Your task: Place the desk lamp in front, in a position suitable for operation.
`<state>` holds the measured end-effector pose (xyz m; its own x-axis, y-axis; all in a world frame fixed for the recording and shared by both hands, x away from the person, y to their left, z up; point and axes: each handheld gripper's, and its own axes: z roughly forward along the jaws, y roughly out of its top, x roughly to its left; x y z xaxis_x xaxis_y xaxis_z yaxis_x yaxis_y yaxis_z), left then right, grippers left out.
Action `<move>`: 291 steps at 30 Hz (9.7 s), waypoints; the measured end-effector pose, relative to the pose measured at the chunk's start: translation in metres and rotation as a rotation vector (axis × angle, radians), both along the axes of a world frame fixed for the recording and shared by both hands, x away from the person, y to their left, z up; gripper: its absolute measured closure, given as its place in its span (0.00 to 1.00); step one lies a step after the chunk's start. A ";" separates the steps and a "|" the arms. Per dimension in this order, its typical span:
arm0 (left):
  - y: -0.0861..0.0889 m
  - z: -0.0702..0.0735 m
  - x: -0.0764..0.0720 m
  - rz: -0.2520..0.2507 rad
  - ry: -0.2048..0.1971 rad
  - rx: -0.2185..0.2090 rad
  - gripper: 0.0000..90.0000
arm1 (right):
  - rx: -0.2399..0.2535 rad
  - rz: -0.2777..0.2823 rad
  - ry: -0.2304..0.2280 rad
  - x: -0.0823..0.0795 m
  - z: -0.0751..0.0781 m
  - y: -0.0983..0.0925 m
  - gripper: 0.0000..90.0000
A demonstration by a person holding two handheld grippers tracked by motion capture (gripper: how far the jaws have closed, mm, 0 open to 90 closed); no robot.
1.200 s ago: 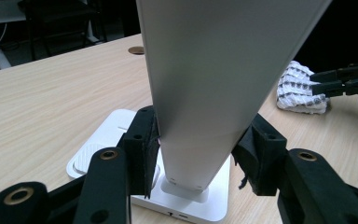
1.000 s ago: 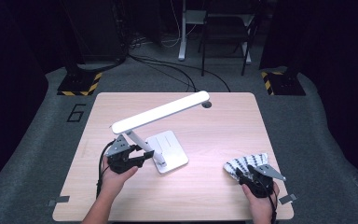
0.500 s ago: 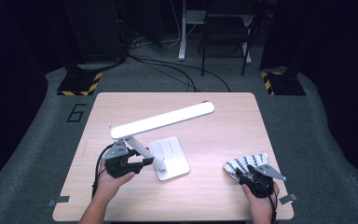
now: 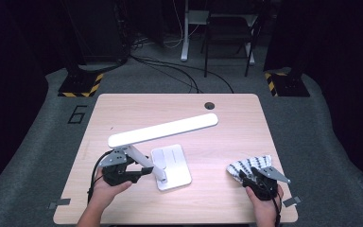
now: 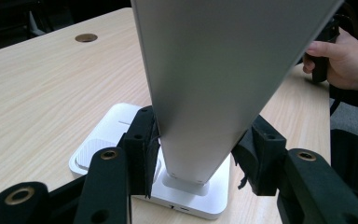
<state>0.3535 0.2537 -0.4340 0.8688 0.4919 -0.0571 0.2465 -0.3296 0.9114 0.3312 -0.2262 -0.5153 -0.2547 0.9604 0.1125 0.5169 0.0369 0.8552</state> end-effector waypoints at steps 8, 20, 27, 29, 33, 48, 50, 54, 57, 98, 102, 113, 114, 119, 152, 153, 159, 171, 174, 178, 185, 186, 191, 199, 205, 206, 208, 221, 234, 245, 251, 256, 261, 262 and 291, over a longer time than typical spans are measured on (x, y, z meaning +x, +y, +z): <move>0.002 0.000 -0.007 0.000 0.006 -0.002 0.59 | 0.002 -0.002 -0.006 0.000 0.000 0.000 0.49; 0.001 0.000 -0.010 -0.004 0.006 -0.005 0.59 | -0.116 -0.038 -0.030 0.000 0.005 -0.001 0.36; 0.001 0.000 -0.009 -0.015 -0.002 0.005 0.59 | -0.118 -0.034 0.037 0.010 -0.002 -0.006 0.28; 0.001 0.000 -0.009 -0.018 -0.002 0.001 0.59 | -0.132 -0.035 0.045 0.011 -0.003 -0.006 0.28; 0.001 -0.001 -0.009 -0.022 -0.003 0.000 0.59 | -0.132 -0.035 0.026 0.011 0.000 -0.003 0.29; -0.001 -0.001 -0.011 -0.069 0.002 -0.013 0.59 | -0.180 -0.008 0.119 0.036 -0.001 0.000 0.25; -0.001 -0.001 -0.011 -0.069 0.002 -0.011 0.59 | -0.185 -0.009 0.123 0.036 -0.003 0.001 0.26; -0.002 -0.001 -0.012 -0.077 0.007 -0.010 0.59 | -0.175 -0.007 0.129 0.036 -0.005 0.001 0.31; -0.005 -0.001 -0.013 -0.094 0.008 -0.011 0.59 | -0.158 0.005 0.130 0.035 -0.006 0.000 0.38; -0.011 -0.003 -0.013 -0.088 0.007 -0.028 0.59 | -0.058 0.302 -0.036 0.000 0.032 0.065 0.82; -0.011 -0.004 -0.014 -0.084 0.004 -0.032 0.59 | -0.035 0.358 -0.058 -0.002 0.041 0.082 0.82; -0.011 -0.005 -0.013 -0.085 0.005 -0.034 0.59 | -0.065 0.489 -0.082 0.001 0.055 0.125 0.81; -0.011 -0.005 -0.013 -0.085 0.005 -0.034 0.59 | -0.065 0.494 -0.085 0.002 0.055 0.128 0.81; -0.011 -0.005 -0.013 -0.085 0.003 -0.032 0.59 | -0.051 0.528 -0.071 0.003 0.052 0.141 0.81; -0.012 -0.004 -0.014 -0.089 0.007 -0.023 0.59 | -0.142 0.624 0.065 -0.001 0.007 0.172 0.80; -0.012 -0.005 -0.014 -0.089 0.007 -0.024 0.59 | -0.147 0.622 0.057 0.001 0.007 0.172 0.80; -0.012 -0.005 -0.014 -0.094 0.008 -0.026 0.59 | -0.167 0.606 0.061 0.012 0.008 0.171 0.79; -0.013 -0.006 -0.014 -0.087 0.003 -0.030 0.59 | -0.185 0.567 0.071 0.038 0.008 0.174 0.79; -0.014 -0.006 -0.014 -0.089 0.001 -0.030 0.59 | -0.175 0.546 0.073 0.048 0.007 0.175 0.79; -0.014 -0.005 -0.014 -0.090 -0.003 -0.025 0.59 | -0.149 0.523 0.078 0.057 0.006 0.176 0.79; -0.014 -0.006 -0.014 -0.092 -0.001 -0.027 0.59 | -0.153 0.498 0.083 0.074 0.006 0.179 0.79; -0.014 -0.006 -0.014 -0.092 -0.001 -0.027 0.59 | -0.153 0.498 0.083 0.074 0.006 0.179 0.79; -0.015 -0.006 -0.014 -0.101 0.006 -0.027 0.58 | -0.144 0.454 0.090 0.090 0.007 0.183 0.79; -0.016 -0.006 -0.014 -0.097 -0.001 -0.031 0.58 | -0.140 0.422 0.094 0.103 0.007 0.185 0.79; -0.016 -0.006 -0.014 -0.094 -0.001 -0.033 0.58 | -0.144 0.430 0.086 0.096 0.006 0.183 0.79; -0.016 -0.006 -0.014 -0.094 -0.001 -0.033 0.58 | -0.137 0.422 0.090 0.094 0.006 0.183 0.79; -0.016 -0.006 -0.014 -0.095 -0.001 -0.031 0.58 | -0.131 0.428 0.090 0.091 0.006 0.181 0.79; -0.017 -0.007 -0.014 -0.092 0.000 -0.033 0.58 | -0.126 0.494 0.085 0.047 0.004 0.165 0.79; -0.017 -0.008 -0.014 -0.091 0.004 -0.041 0.58 | -0.148 0.541 0.063 0.011 0.004 0.154 0.80; -0.017 -0.008 -0.014 -0.091 0.004 -0.040 0.58 | -0.145 0.558 0.082 -0.004 0.005 0.149 0.79; -0.017 -0.008 -0.014 -0.092 0.005 -0.040 0.58 | -0.166 0.561 0.077 -0.006 0.008 0.156 0.79; -0.017 -0.008 -0.014 -0.091 0.004 -0.037 0.58 | -0.184 0.603 0.078 -0.008 0.009 0.169 0.79; -0.017 -0.007 -0.014 -0.098 0.008 -0.033 0.58 | -0.201 0.634 0.068 -0.008 0.009 0.183 0.79; -0.017 -0.007 -0.014 -0.099 0.007 -0.032 0.58 | -0.204 0.639 0.062 -0.006 0.009 0.183 0.79; -0.018 -0.008 -0.014 -0.088 0.003 -0.039 0.58 | -0.218 0.584 0.084 0.062 0.011 0.204 0.80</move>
<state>0.3391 0.2353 -0.4421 0.9084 0.4108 -0.0773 0.2207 -0.3142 0.9234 0.3932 -0.0225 -0.5044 -0.7428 0.6689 -0.0285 0.4237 0.5025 0.7536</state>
